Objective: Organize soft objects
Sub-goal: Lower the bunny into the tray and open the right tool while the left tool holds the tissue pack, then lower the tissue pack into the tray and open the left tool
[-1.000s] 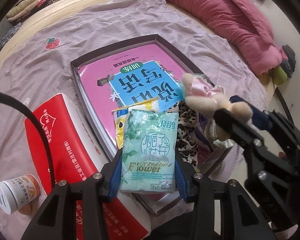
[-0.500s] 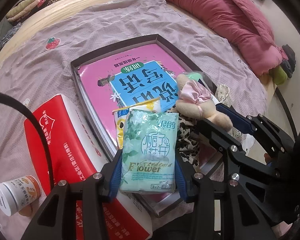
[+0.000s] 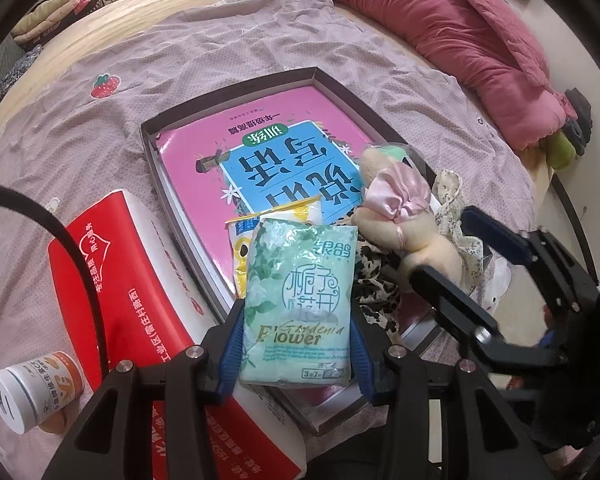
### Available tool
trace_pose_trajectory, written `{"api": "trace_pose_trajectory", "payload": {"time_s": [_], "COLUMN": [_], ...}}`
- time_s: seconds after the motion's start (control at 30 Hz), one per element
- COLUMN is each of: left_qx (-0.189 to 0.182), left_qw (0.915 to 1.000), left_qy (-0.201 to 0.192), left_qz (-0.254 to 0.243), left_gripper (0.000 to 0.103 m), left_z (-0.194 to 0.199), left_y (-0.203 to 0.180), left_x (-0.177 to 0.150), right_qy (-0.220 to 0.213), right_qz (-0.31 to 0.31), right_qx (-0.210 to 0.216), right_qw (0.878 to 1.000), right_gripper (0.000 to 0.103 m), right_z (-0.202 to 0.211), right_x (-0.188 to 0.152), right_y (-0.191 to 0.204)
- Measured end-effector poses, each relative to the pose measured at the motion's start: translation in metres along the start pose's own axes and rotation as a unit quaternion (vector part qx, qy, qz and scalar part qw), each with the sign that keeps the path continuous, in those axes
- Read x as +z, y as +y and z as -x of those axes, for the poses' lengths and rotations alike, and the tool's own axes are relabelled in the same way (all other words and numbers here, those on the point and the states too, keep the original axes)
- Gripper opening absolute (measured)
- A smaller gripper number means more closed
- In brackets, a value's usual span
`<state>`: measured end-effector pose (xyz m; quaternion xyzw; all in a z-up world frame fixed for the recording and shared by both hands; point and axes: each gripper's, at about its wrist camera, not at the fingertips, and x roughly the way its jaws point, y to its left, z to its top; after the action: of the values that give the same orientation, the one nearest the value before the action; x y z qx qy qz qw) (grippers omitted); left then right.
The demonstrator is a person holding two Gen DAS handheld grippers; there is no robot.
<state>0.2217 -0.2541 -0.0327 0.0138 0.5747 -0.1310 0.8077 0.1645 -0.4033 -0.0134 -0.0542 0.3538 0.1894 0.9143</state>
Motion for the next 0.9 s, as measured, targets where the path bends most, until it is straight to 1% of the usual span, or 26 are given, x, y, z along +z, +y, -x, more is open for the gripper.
{"api": "trace_pose_trajectory", "payload": {"time_s": [0.03, 0.1, 0.27, 0.4, 0.63, 0.73, 0.77, 0.9], "left_qx": [0.001, 0.001, -0.001, 0.003, -0.002, -0.011, -0.015, -0.022], "left_qw": [1.0, 1.0, 1.0, 1.0, 0.9999, 0.9999, 0.9998, 0.9996], "left_qy": [0.0, 0.001, 0.003, 0.007, 0.011, 0.006, 0.003, -0.004], "left_qz": [-0.001, -0.001, 0.004, 0.001, 0.007, 0.011, 0.012, 0.015], "left_gripper": [0.048, 0.048, 0.049, 0.051, 0.054, 0.063, 0.064, 0.064], "left_z": [0.0, -0.001, -0.003, -0.007, -0.009, -0.007, -0.005, 0.002], "left_y": [0.0, 0.0, 0.002, 0.0, 0.0, 0.002, 0.003, 0.005], "left_x": [0.0, 0.001, 0.004, 0.008, 0.011, 0.012, 0.012, 0.014], "right_qy": [-0.002, -0.007, -0.027, -0.039, -0.048, -0.05, -0.051, -0.051], "right_qz": [0.001, -0.006, -0.052, -0.07, -0.066, -0.067, -0.069, -0.074], "right_qx": [-0.003, -0.012, -0.018, -0.022, -0.028, -0.028, -0.028, -0.028], "right_qw": [1.0, 1.0, 0.998, 0.997, 0.996, 0.996, 0.996, 0.996], "right_gripper": [0.068, 0.069, 0.071, 0.071, 0.072, 0.072, 0.072, 0.073], "right_z": [0.003, 0.011, 0.033, 0.043, 0.053, 0.055, 0.056, 0.058], "right_x": [0.0, -0.001, -0.001, 0.004, 0.012, 0.013, 0.013, 0.015], "right_y": [0.0, -0.003, -0.016, -0.023, -0.02, -0.018, -0.018, -0.019]}}
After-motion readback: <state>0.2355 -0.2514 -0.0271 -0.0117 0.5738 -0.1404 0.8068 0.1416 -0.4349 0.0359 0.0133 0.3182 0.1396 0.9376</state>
